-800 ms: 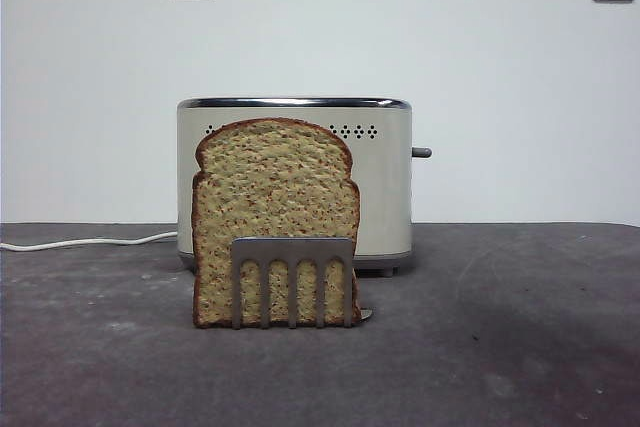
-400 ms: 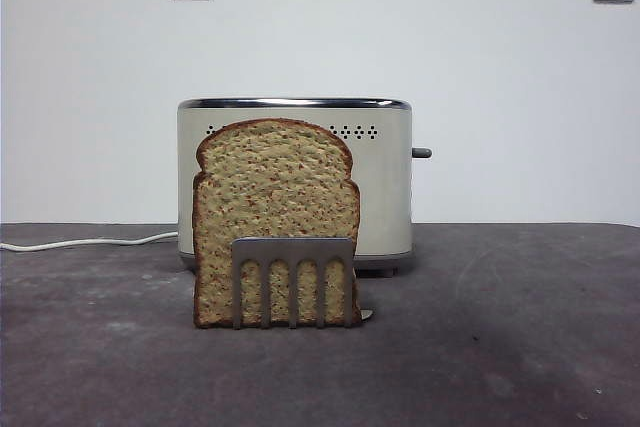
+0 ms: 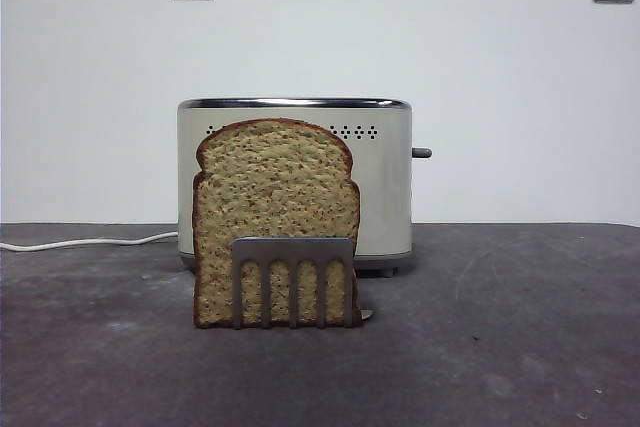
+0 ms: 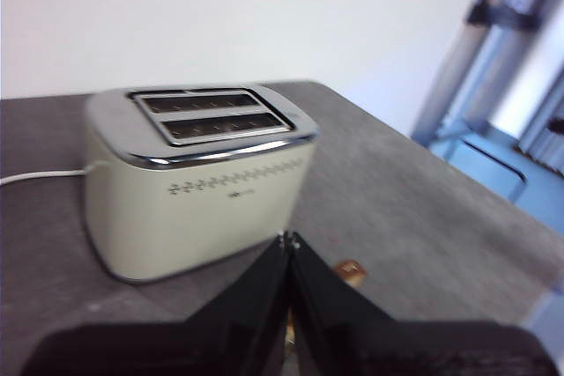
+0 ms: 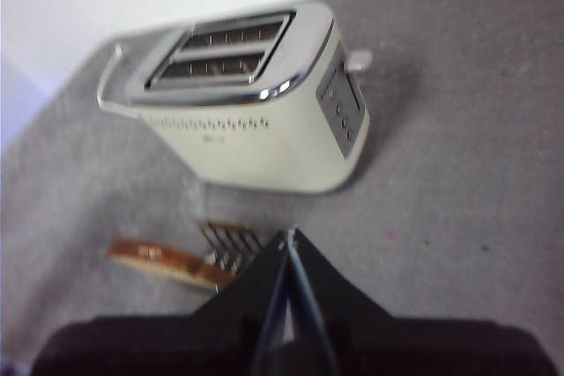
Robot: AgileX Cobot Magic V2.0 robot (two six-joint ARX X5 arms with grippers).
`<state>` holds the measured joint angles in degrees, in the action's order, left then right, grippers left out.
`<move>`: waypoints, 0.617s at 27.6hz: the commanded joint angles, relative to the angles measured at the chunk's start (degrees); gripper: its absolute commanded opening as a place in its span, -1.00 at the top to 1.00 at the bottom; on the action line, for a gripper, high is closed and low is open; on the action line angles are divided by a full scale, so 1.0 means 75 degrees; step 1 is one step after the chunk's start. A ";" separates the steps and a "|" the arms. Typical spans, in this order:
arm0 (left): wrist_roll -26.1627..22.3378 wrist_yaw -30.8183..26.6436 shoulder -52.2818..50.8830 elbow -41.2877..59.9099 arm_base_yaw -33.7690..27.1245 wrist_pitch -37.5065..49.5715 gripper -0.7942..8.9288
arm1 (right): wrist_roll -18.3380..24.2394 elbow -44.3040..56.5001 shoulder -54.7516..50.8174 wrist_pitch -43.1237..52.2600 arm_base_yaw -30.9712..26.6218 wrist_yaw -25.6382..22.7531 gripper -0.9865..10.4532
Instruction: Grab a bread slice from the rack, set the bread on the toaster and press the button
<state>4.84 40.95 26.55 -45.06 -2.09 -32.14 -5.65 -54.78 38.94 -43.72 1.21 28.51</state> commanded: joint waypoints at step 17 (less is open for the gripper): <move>-0.1746 0.0335 0.0994 -0.1492 0.0443 -0.2043 -0.39 | 0.1880 -0.1836 0.0874 -0.2092 0.0163 0.0012 0.85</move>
<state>-7.49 43.42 34.02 -56.23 1.02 -47.79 7.84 -68.58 45.60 -59.61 2.28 28.51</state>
